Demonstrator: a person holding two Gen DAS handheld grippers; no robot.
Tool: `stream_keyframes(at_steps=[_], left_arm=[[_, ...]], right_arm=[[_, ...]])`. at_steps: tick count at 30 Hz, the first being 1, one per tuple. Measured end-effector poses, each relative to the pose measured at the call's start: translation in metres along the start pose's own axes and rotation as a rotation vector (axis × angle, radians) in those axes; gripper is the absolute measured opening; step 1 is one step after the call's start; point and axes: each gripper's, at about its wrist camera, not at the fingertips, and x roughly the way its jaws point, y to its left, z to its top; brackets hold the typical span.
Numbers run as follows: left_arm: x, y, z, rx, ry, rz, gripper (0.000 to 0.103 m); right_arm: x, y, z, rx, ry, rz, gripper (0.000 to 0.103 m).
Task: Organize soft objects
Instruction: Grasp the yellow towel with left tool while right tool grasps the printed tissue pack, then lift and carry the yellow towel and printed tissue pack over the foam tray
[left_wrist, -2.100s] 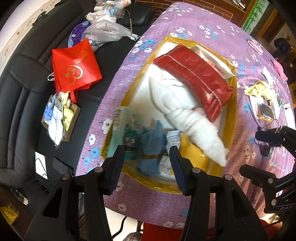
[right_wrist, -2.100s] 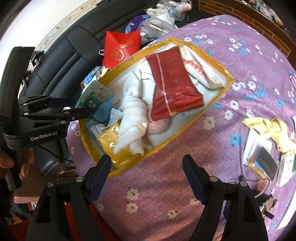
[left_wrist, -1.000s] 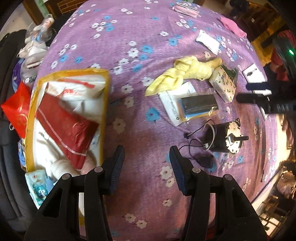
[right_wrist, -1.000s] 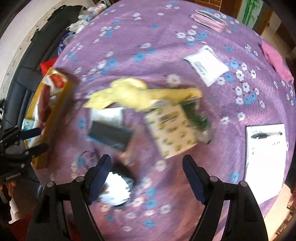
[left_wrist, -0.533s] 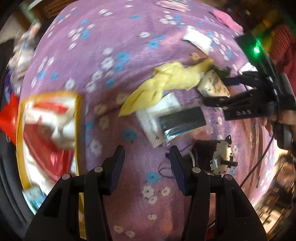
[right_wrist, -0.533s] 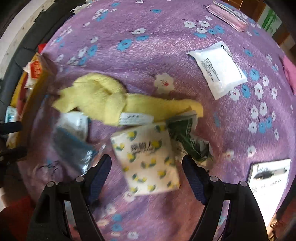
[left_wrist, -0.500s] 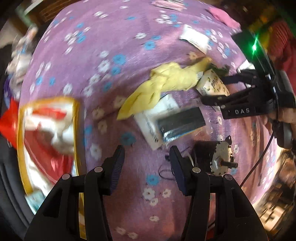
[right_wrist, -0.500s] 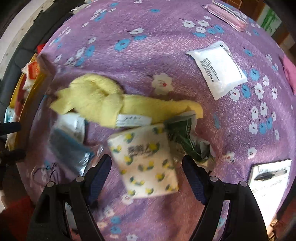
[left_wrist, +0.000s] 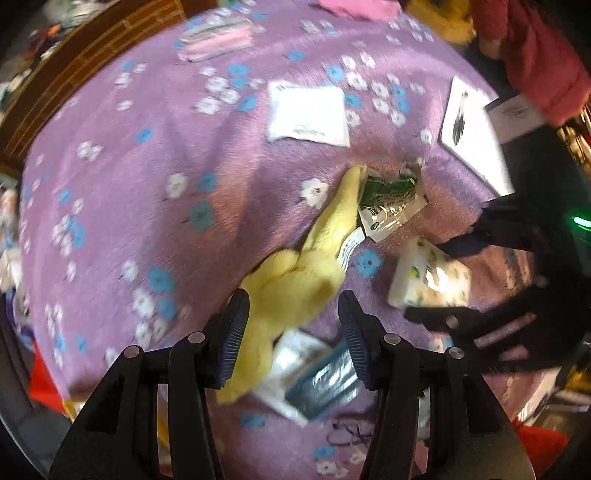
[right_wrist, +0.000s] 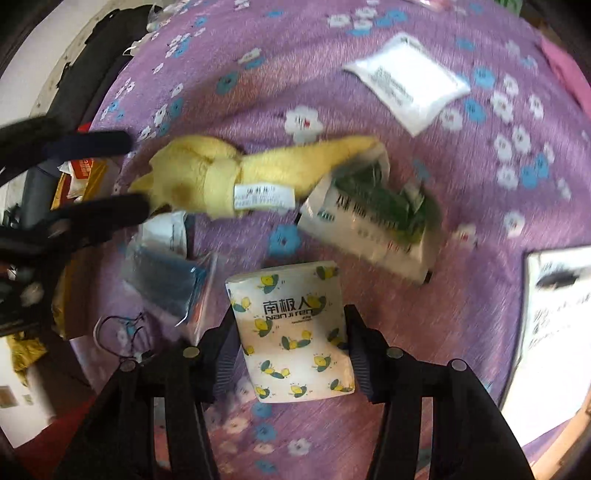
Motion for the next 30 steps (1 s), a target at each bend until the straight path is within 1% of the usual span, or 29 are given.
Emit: stream_keyframes(at_steps=[1,2,3,5,8,9,10,11,13,16,19,20,22,25,28,30], left_arm=[[0.006,-0.002,0.001,0.014,0.014,0.011,0.058],[0.012,-0.005,0.002,0.041,0.015,0.051,0.063],[0.017,-0.006,0.002,0.062,0.015,0.072,0.066],[0.025,-0.008,0.003,0.093,0.012,0.114,0.07],[0.036,-0.008,0.005,0.102,0.005,0.166,0.07],[0.038,-0.006,0.006,0.085,-0.004,0.161,0.069],[0.037,-0.002,0.006,0.062,-0.024,0.162,0.058],[0.036,0.003,0.005,0.031,-0.045,0.171,0.054],[0.033,0.015,0.002,-0.035,-0.057,0.144,0.044],[0.021,0.035,-0.011,-0.132,-0.087,0.097,0.043],[0.003,0.055,-0.032,-0.24,-0.102,0.029,0.043],[-0.004,0.06,-0.042,-0.272,-0.107,0.016,0.043],[-0.021,0.065,-0.062,-0.319,-0.125,0.003,0.043],[-0.053,0.064,-0.099,-0.397,-0.172,-0.024,0.043],[-0.08,0.064,-0.15,-0.466,-0.211,-0.024,0.043],[-0.091,0.068,-0.178,-0.515,-0.224,-0.028,0.043]], right_arm=[[-0.002,-0.002,0.0,0.007,-0.004,0.0,0.054],[-0.003,-0.002,-0.001,0.012,-0.007,-0.006,0.054],[-0.003,-0.003,-0.002,0.02,-0.01,-0.006,0.054],[-0.005,-0.006,-0.007,0.036,-0.014,0.004,0.054],[-0.009,-0.012,-0.011,0.044,-0.027,0.001,0.054],[-0.01,-0.013,-0.015,0.049,-0.032,0.002,0.054],[-0.009,-0.012,-0.018,0.056,-0.038,0.002,0.054],[-0.011,-0.014,-0.018,0.063,-0.043,0.003,0.054],[-0.013,-0.014,-0.021,0.071,-0.056,-0.002,0.054],[-0.024,-0.016,-0.022,0.067,-0.075,-0.011,0.054],[-0.037,-0.002,-0.024,0.027,-0.095,-0.027,0.054],[-0.038,-0.002,-0.023,0.015,-0.101,-0.031,0.054],[-0.046,0.012,-0.018,-0.015,-0.118,-0.036,0.054],[-0.057,0.034,-0.014,-0.07,-0.142,-0.024,0.054],[-0.063,0.062,-0.01,-0.133,-0.153,-0.019,0.054],[-0.063,0.08,-0.008,-0.181,-0.155,-0.009,0.054]])
